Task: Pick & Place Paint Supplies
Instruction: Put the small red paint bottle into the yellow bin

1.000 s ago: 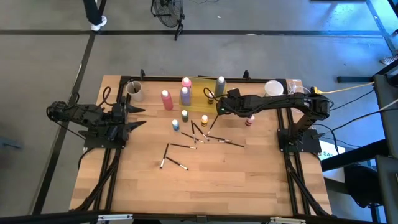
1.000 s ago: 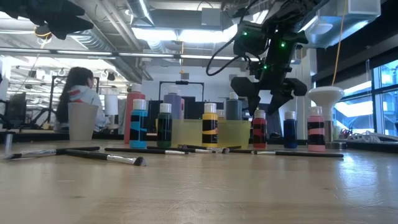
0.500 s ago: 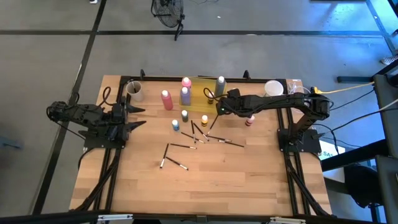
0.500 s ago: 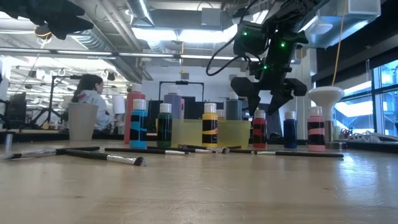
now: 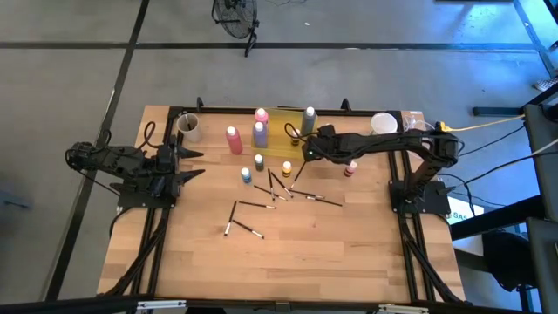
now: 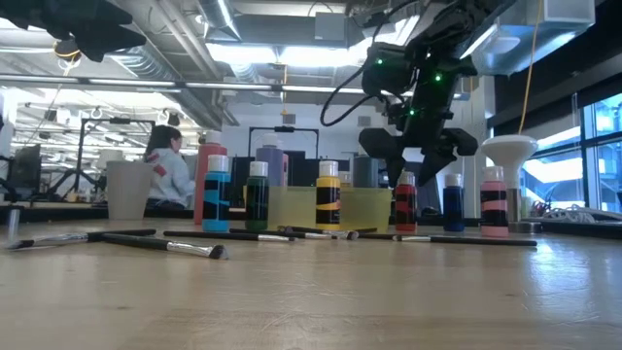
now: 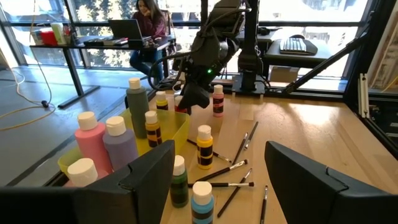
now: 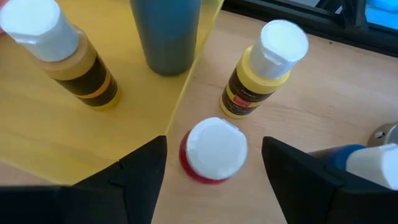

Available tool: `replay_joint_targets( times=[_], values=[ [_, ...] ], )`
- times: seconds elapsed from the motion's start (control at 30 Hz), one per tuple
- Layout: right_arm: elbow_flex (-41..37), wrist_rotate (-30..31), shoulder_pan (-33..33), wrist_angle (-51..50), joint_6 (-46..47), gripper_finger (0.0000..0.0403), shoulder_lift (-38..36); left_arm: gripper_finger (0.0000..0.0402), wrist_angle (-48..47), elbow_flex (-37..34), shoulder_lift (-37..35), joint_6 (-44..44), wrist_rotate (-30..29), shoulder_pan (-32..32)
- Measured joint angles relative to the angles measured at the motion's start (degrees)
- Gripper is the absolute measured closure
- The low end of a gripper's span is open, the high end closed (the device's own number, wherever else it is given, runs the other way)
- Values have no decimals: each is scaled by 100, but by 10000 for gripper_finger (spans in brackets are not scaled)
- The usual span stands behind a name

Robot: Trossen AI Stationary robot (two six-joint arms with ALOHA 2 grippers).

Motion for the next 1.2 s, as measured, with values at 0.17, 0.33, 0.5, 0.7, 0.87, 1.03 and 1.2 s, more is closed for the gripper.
replay_joint_targets(
  times=[0.17,0.33,0.5,0.7,0.87,1.03,1.2],
  values=[
    [0,-67,-35,82,-115,137,64,155,-2,0,2,0,0,1],
    [0,-75,-35,96,-117,145,64,155,0,0,2,0,0,0],
    [0,-88,-35,108,-119,166,64,155,-1,0,1,0,0,0],
    [0,-105,-35,115,-139,186,66,155,-2,0,2,0,0,0],
    [0,-104,-35,106,-140,202,66,155,-2,0,2,0,0,0],
    [0,-168,-36,105,-149,229,66,155,0,0,1,0,0,0],
    [4,-164,-38,106,-286,267,64,155,-2,0,2,0,0,1]
  ],
)
